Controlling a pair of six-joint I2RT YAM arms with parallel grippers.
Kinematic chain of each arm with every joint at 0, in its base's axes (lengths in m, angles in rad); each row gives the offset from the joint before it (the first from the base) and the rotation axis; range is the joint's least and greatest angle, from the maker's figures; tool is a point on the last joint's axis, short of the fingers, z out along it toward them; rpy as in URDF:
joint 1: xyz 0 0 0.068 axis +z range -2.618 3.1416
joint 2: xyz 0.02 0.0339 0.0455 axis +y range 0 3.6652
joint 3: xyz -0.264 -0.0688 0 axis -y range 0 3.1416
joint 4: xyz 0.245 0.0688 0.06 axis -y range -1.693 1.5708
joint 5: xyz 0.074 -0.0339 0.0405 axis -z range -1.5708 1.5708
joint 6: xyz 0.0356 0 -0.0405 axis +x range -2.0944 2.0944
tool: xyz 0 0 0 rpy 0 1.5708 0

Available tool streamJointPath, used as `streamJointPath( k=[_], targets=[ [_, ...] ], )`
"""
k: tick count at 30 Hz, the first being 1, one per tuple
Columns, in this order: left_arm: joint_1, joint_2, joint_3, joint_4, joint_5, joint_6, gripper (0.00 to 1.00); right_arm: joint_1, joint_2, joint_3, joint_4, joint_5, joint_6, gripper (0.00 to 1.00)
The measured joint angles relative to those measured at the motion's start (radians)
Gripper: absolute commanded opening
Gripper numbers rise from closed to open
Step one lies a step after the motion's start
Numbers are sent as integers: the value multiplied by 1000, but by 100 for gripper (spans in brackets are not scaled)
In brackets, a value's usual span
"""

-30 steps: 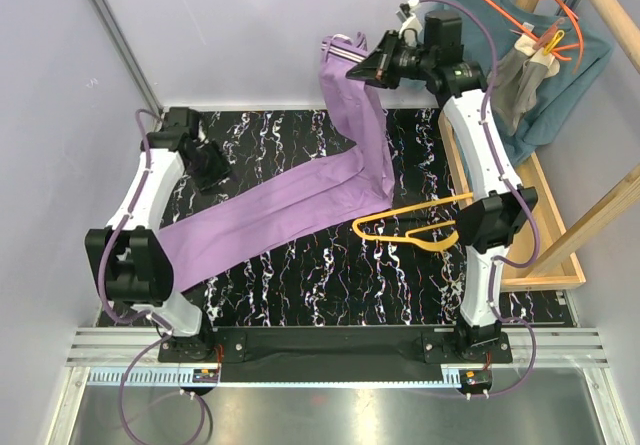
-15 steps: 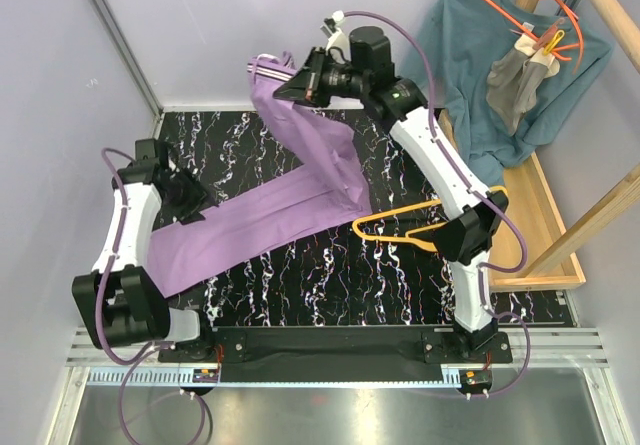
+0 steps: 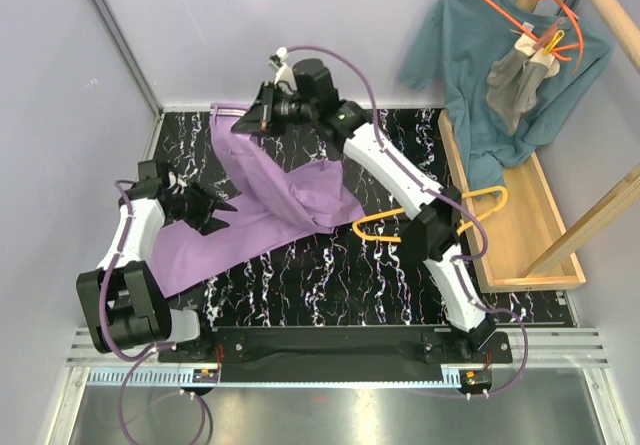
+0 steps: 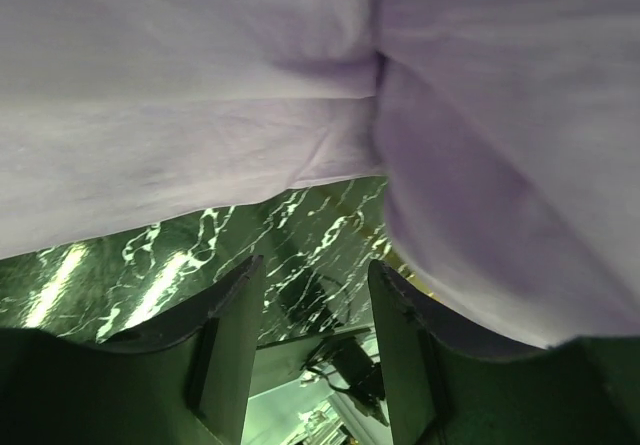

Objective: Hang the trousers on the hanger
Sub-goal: Fold the trousers at the center of the board.

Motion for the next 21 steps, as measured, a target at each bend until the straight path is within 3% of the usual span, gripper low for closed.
streamJointPath(
  k=[8, 12, 15, 16, 19, 20, 21],
  targets=[
    [33, 64, 35, 34, 53, 1, 50, 63, 31, 5, 19, -9, -7, 1],
    [55, 54, 64, -31, -70, 8, 52, 97, 39, 5, 12, -31, -20, 9],
    [81, -7, 70, -111, -241, -1, 55, 124, 58, 5, 5, -52, -18, 40],
    [93, -31, 70, -143, -294, -9, 55, 135, 68, 5, 3, -63, -13, 62],
    [128, -70, 67, -217, -414, -26, 57, 171, 98, 6, -19, -91, -18, 79],
    [141, -72, 60, -232, -440, -27, 57, 184, 109, 11, -44, -100, -23, 98],
    [148, -69, 51, -241, -456, -26, 57, 195, 119, 16, -80, -108, -29, 100]
  ],
)
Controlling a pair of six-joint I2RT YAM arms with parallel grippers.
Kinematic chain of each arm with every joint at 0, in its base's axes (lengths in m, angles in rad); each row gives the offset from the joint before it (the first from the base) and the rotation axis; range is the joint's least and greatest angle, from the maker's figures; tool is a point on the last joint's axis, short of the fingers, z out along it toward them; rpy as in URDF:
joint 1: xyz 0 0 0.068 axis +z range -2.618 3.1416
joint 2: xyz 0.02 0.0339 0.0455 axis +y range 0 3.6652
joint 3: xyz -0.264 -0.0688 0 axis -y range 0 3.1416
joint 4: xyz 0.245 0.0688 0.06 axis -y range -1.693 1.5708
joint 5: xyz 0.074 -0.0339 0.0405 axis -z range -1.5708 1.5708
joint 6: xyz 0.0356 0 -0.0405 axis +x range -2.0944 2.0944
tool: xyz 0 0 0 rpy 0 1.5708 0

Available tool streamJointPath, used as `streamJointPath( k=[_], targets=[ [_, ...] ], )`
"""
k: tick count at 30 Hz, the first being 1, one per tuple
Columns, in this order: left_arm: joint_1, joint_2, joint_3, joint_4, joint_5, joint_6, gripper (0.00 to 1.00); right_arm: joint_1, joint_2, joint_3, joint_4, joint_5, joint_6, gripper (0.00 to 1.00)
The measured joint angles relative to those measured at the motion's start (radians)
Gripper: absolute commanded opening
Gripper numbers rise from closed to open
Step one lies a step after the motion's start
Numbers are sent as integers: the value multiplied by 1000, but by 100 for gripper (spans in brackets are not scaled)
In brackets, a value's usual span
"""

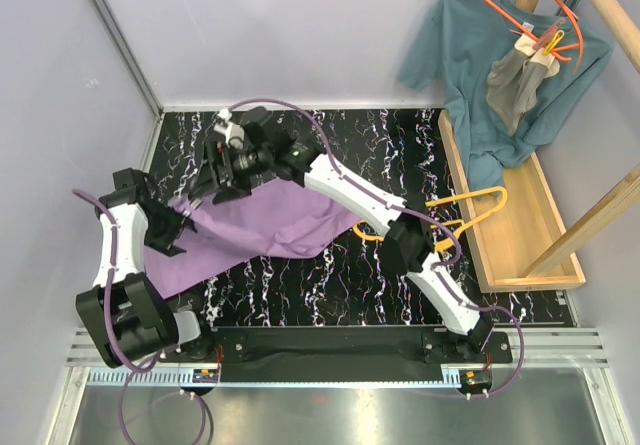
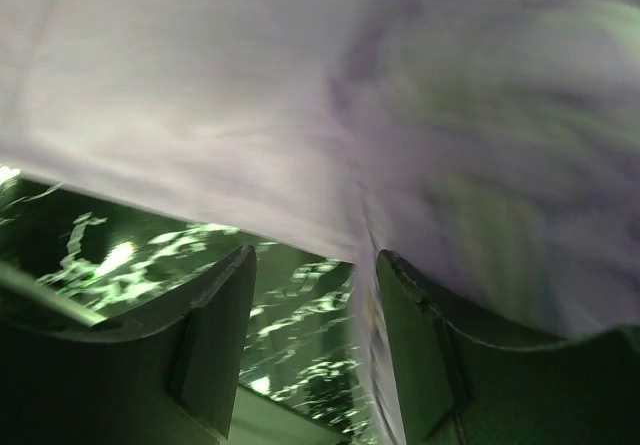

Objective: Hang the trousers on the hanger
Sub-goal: Fold the trousers at the center of the board.

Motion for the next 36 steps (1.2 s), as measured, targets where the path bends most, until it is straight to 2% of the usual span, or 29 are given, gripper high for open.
streamJointPath(
  k=[5, 8, 13, 16, 18, 21, 29, 33, 36],
  targets=[
    [15, 22, -48, -45, -55, 4, 57, 18, -10, -11, -206, 35, -129, 100],
    [23, 18, -54, -55, -75, 5, 58, -19, -103, -114, -311, 126, -194, 100],
    [48, -3, -70, -82, -121, 13, 58, -183, -369, -382, -395, 233, -217, 100],
    [70, -37, -93, -115, -137, 11, 62, -306, -522, -534, -409, 284, -218, 100],
    [91, -70, -117, -150, -155, -8, 64, -339, -577, -589, -413, 294, -218, 100],
    [123, -95, -148, -220, -175, -44, 64, -320, -568, -588, -409, 268, -217, 100],
    [166, -31, -151, -318, -247, -71, 68, -287, -421, -556, -388, 159, -217, 100],
    [252, -71, -117, -343, -296, -84, 68, -288, -387, -530, -405, 123, -249, 100],
    [269, -93, -72, -348, -355, -100, 68, -288, -370, -520, -391, 89, -268, 100]
  ],
)
